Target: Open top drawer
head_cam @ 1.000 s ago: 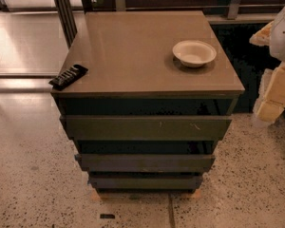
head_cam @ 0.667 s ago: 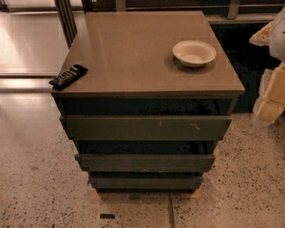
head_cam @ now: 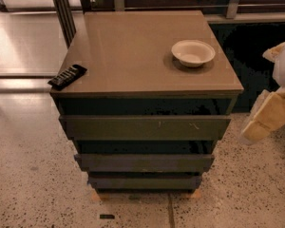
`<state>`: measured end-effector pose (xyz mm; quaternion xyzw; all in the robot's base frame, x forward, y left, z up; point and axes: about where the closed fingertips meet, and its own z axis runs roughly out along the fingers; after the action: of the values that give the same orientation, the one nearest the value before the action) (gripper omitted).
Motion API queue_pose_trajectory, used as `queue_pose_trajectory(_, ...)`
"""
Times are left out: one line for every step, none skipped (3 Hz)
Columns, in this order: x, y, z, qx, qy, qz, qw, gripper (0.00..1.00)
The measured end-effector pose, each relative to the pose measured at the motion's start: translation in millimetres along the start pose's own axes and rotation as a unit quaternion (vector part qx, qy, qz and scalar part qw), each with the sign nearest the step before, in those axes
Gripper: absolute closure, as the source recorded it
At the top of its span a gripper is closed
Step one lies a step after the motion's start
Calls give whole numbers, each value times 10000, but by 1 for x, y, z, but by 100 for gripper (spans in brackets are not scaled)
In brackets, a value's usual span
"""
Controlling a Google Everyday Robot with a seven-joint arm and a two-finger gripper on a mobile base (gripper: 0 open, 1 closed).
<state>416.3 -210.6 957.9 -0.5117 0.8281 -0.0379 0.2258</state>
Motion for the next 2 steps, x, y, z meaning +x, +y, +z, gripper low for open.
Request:
queue_pose_trajectory(18,32,45,-106,-285,735,9968,0)
queue_pose_trajectory(22,34,69,30,-494,967,9941,13)
